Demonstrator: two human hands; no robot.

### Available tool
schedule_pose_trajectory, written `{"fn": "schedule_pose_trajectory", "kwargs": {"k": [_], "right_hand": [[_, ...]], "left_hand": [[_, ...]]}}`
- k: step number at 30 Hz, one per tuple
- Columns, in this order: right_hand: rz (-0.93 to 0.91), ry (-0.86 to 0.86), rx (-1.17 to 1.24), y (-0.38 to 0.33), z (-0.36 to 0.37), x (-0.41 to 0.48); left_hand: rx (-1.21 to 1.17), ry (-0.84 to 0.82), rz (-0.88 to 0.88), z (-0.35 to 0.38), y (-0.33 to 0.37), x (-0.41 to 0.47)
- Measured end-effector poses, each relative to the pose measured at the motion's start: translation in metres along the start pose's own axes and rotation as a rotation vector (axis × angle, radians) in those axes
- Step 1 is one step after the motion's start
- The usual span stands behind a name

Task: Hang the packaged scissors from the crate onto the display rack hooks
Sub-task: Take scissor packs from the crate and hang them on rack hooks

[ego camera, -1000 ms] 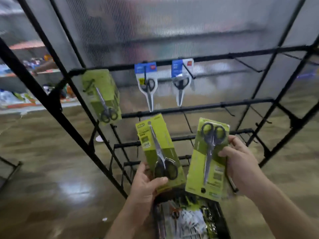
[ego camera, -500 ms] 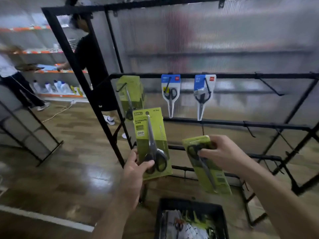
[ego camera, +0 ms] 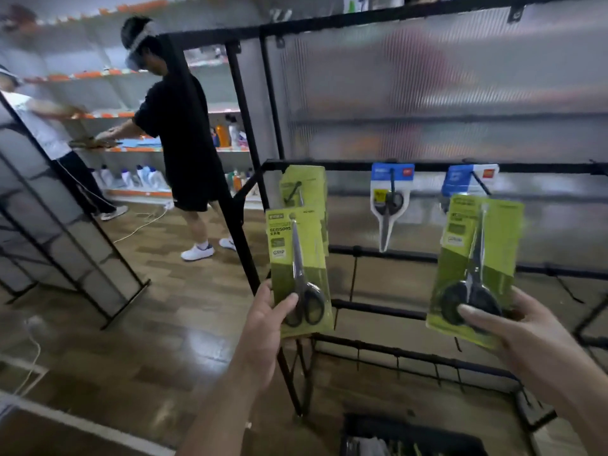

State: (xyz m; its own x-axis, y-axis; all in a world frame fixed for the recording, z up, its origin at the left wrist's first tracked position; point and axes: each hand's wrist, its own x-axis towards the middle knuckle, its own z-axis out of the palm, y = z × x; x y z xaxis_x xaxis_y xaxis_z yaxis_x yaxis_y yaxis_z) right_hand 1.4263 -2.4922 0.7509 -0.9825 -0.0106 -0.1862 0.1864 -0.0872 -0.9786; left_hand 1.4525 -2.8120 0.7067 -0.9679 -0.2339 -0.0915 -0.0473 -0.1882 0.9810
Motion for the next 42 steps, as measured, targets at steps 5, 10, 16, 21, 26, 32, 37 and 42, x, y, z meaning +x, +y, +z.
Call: {"fn": "schedule_pose_trajectory", "kwargs": {"k": [5,10,16,21,26,32,37,42], "right_hand": [[-0.007,-0.066,-0.039,0.012,0.076,0.002],[0.019,0.02,-0.035,0.02,0.127,0.006],[0.069,-0.01,-0.089,0.022,0.163,0.008],[0.093,0.007,-0.087,0.028,0.196,0.017],[0.15,0.014,-0.156,0.032,0.222,0.03],[0.119,0.012,-0.13,0.033,0.248,0.047],[0.037,0.079,-0.139,0.043,0.26,0.061],[0.051,0.132,-0.168,0.05,0.265,0.081]], "left_hand": [[0.095,-0.146,-0.025,-0.03,0.006,0.055],[0.064,-0.191,-0.038,-0.05,-0.008,0.099],[-0.025,-0.172,-0.148,-0.055,-0.023,0.123],[0.053,-0.16,-0.084,-0.053,-0.02,0.15],[0.241,-0.037,-0.059,-0.039,-0.005,0.185],[0.356,-0.053,-0.074,-0.043,-0.004,0.201],[0.364,-0.102,-0.038,-0.056,-0.007,0.195],[0.489,-0.116,0.042,-0.068,0.0,0.186]]}}
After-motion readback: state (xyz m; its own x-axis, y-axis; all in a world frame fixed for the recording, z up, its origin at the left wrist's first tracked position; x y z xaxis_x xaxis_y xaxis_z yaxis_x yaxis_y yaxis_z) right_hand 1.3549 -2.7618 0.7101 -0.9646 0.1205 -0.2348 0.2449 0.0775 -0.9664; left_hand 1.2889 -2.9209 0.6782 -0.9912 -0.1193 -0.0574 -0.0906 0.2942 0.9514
